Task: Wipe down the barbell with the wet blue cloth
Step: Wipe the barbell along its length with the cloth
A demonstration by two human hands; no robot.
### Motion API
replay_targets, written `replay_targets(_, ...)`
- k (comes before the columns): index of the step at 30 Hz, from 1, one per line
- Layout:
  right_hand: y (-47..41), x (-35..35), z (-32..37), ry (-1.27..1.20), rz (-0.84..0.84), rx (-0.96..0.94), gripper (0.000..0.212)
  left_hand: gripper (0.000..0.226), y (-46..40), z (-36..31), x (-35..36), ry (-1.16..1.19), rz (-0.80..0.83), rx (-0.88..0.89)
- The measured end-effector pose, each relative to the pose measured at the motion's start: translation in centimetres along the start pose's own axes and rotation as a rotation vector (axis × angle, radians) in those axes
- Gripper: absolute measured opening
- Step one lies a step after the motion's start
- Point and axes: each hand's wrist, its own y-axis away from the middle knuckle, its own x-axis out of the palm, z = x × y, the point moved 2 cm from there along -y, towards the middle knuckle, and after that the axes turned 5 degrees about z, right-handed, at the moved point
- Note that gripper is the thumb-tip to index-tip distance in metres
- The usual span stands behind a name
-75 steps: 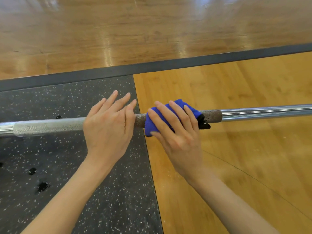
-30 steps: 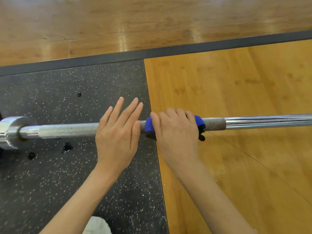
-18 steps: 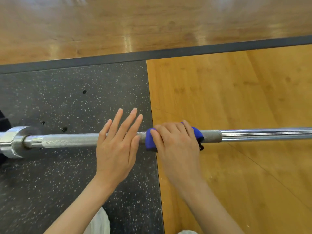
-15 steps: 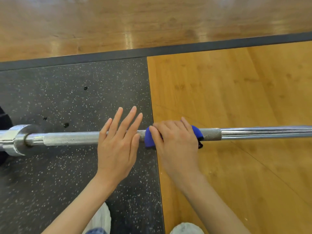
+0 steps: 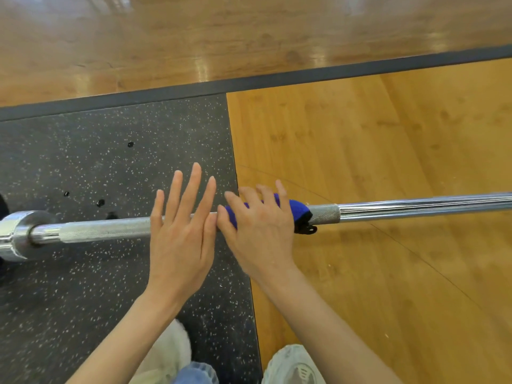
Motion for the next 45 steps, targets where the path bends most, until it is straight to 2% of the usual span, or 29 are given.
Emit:
replay_targets(3, 0.3, 0.0, -1.3, 0.027, -0.067, 0.01, 0.038, 0.057, -0.8, -1.5, -0.2, 0.059, 0.01, 0.049)
replay_targets(6, 1.2, -1.0, -5.1, 0.056, -0.142, 0.105, 0.036, 0.056, -1.3, -2.7, 0.3, 0.085, 0.022, 0.095)
replay_targets(8, 2.2, -1.8, -6.9, 0.038, -0.179, 0.177, 0.033, 0.055, -1.8, -3.2, 0.8, 0.07, 0.028, 0.116)
replay_targets(10, 2.6, -1.7, -5.8, -0.02, -0.19, 0.216, 0.032, 0.055, -2.2, -3.5, 1.5, 0.004, 0.033, 0.132)
replay_targets(13, 2.6, -0.8, -4.1, -0.043, -0.171, 0.089, 0.036, 0.055, -2.5, -3.4, 2.2, -0.067, 0.028, 0.155)
replay_targets(15, 2.7, -1.0, -6.5, -0.012, -0.171, -0.007, 0.04, 0.054, -2.6, -3.4, 2.4, -0.067, 0.017, 0.159)
replay_targets(17, 3.0, -1.4, -8.7, 0.0, -0.239, 0.07, 0.039, 0.053, -2.8, -3.5, 2.3, -0.06, 0.002, 0.159)
replay_targets(20, 2.0, -1.1, -6.1, -0.063, -0.249, 0.262, 0.033, 0.053, -3.2, -3.4, 2.5, -0.046, -0.022, 0.163)
replay_targets(22, 1.8, -0.5, -4.8, -0.061, -0.222, 0.159, 0.034, 0.052, -3.3, -3.4, 2.6, -0.041, -0.035, 0.166)
replay_targets(24, 1.7, -1.2, -7.1, -0.034, -0.182, 0.001, 0.04, 0.051, -3.5, -3.2, 2.6, -0.037, -0.045, 0.171)
replay_targets(25, 1.9, -1.5, -8.7, -0.014, -0.196, -0.013, 0.041, 0.051, -3.6, -3.2, 2.6, -0.031, -0.048, 0.174)
replay_targets(27, 2.0, -2.2, -10.2, -0.009, -0.256, 0.137, 0.038, 0.05, -3.9, -3.3, 2.7, -0.014, -0.057, 0.175)
replay_targets(29, 1.1, -1.8, -7.7, -0.053, -0.258, 0.289, 0.033, 0.049, -4.1, -3.2, 2.8, -0.004, -0.072, 0.169)
replay_targets(30, 0.8, -1.2, -6.1, -0.052, -0.235, 0.274, 0.032, 0.048, -4.2, -3.2, 2.8, -0.003, -0.08, 0.168)
replay_targets(32, 0.8, -0.8, -5.2, -0.046, -0.196, 0.112, 0.032, 0.048, -4.4, -3.1, 2.9, -0.005, -0.088, 0.172)
replay_targets(34, 1.1, -1.3, -8.0, -0.023, -0.187, 0.015, 0.036, 0.048, -4.4, -3.0, 2.8, -0.001, -0.09, 0.173)
replay_targets(36, 1.6, -2.0, -10.4, 0.007, -0.251, 0.101, 0.035, 0.05, -4.6, -3.0, 2.8, 0.004, -0.089, 0.173)
replay_targets(39, 0.8, -1.4, -7.6, -0.037, -0.245, 0.238, 0.03, 0.048, -4.9, -3.1, 2.8, 0.003, -0.1, 0.169)
replay_targets(41, 0.5, -0.9, -6.0, -0.062, -0.217, 0.145, 0.03, 0.047, -5.0, -3.0, 2.9, -0.012, -0.117, 0.176)
replay_targets(43, 0.5, -1.4, -8.1, -0.059, -0.178, 0.001, 0.035, 0.047, -5.1, -2.8, 3.0, -0.019, -0.122, 0.196)
replay_targets(45, 0.9, -2.1, -11.1, -0.05, -0.224, 0.044, 0.037, 0.048, -5.3, -2.7, 2.9, -0.015, -0.12, 0.214)
